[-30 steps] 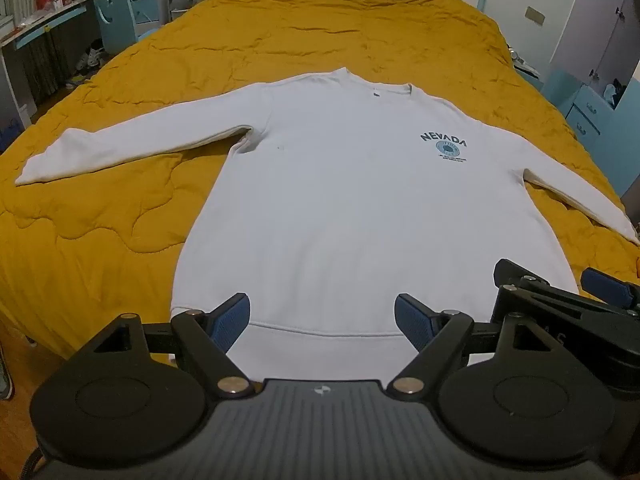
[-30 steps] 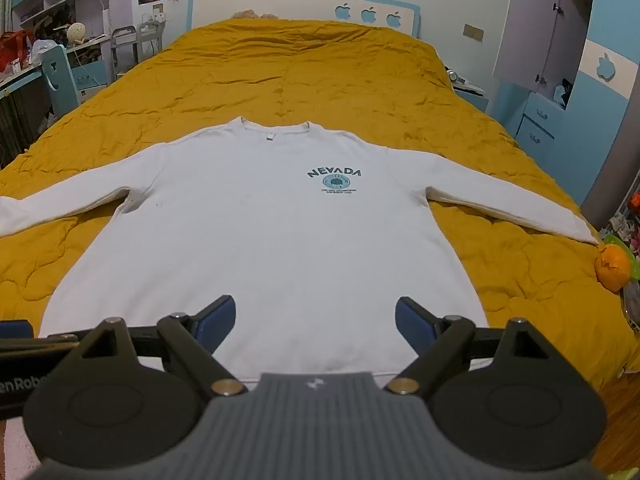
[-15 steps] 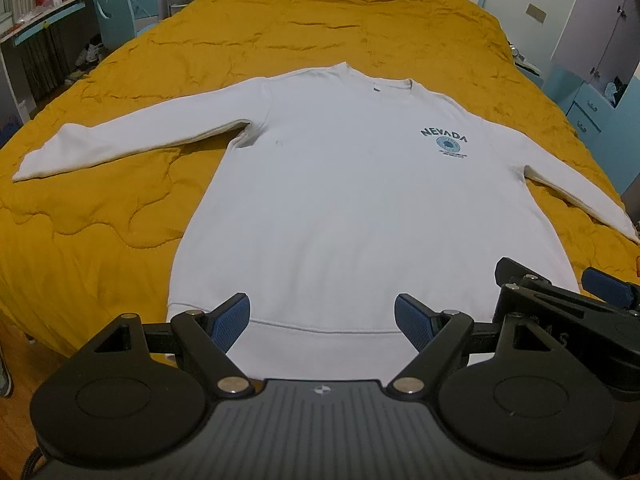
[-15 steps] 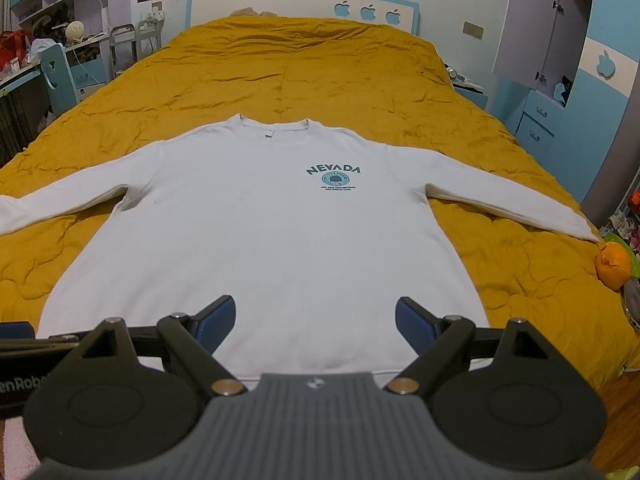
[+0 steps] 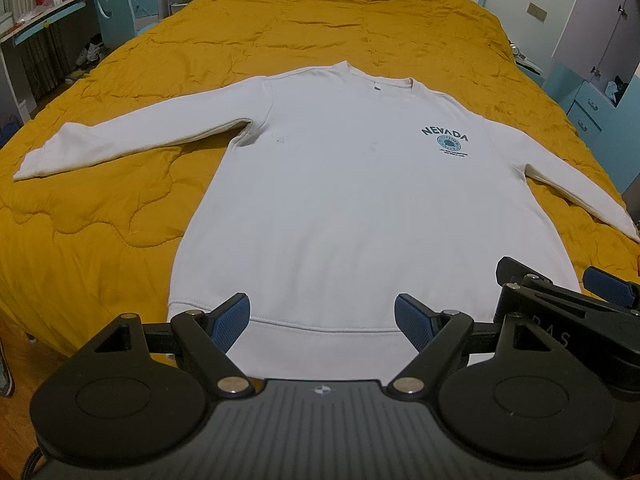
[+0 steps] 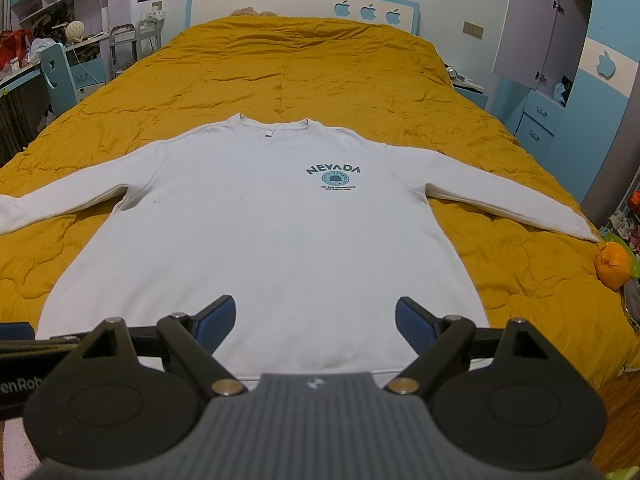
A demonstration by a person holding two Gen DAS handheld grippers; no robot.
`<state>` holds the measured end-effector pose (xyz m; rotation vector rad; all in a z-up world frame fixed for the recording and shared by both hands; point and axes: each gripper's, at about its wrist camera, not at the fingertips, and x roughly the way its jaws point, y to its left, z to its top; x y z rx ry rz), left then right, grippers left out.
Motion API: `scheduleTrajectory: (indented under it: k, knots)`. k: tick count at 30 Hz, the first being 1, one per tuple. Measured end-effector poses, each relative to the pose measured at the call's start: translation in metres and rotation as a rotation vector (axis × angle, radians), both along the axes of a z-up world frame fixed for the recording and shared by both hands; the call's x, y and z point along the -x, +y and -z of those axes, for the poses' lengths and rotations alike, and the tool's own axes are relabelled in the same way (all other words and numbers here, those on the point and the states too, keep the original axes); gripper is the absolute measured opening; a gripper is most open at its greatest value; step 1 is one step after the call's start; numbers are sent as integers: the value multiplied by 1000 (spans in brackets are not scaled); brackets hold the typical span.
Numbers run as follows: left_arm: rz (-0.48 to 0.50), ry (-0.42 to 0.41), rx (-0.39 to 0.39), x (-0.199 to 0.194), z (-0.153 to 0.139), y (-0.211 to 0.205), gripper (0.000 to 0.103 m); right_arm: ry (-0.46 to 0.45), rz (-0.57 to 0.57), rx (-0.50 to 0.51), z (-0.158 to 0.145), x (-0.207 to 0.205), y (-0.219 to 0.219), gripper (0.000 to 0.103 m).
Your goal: Fold small clothes
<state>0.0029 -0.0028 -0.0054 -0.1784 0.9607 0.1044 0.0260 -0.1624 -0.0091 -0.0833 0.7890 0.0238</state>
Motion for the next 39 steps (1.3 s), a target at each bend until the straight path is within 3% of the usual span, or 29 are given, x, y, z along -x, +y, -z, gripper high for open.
scheduleTrajectory:
  k: [39]
  knots:
    - [4,5,-7,-3,-1,1,96,3,7,4,-1,1,-1,83]
